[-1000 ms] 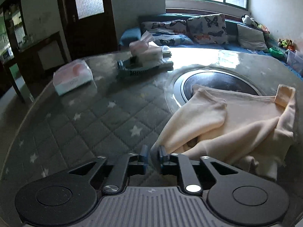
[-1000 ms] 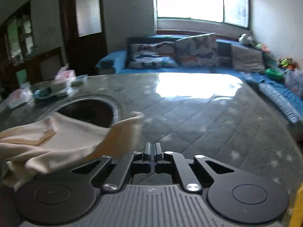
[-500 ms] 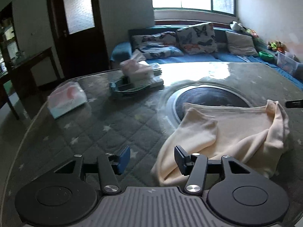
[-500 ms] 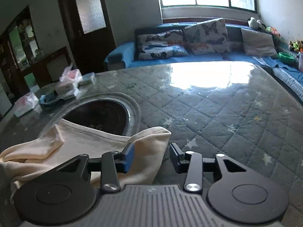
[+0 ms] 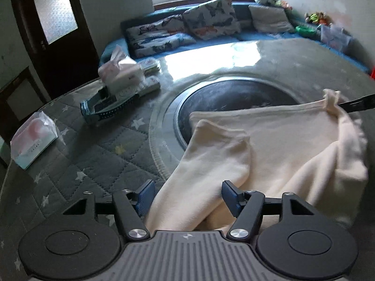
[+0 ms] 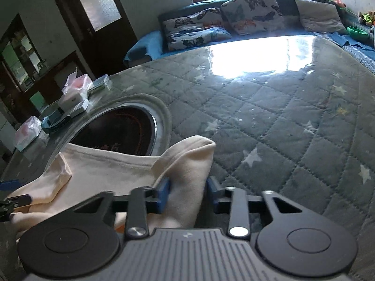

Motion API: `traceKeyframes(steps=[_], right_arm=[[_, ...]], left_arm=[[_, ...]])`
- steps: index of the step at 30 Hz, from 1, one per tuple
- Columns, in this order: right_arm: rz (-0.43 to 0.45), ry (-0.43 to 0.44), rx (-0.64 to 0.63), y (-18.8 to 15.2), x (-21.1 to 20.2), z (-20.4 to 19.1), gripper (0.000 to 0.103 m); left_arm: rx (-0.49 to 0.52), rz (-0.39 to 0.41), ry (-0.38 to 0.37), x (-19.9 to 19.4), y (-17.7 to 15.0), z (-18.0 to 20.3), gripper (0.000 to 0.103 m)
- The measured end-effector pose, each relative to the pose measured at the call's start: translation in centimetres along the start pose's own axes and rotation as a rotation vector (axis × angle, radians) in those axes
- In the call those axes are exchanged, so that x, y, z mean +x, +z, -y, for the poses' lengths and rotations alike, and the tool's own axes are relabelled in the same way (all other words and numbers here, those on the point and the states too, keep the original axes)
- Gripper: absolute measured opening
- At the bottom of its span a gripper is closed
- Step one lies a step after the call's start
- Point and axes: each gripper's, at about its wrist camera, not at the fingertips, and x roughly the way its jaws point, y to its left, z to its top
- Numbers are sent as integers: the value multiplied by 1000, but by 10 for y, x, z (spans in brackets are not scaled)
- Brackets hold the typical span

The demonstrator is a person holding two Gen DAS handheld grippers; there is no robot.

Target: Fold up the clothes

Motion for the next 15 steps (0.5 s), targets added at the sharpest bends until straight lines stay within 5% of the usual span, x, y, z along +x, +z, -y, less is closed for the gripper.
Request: traceKeyframes(steps=[6,15], right_arm=[[45,2,-43,-1,-12,-9,10],[199,-65,-58,2,-64,-4,9]], left_arm=[[-45,42,-49,-3,-6,-11,4],[-224,104,121,-35,-26,-55,2]])
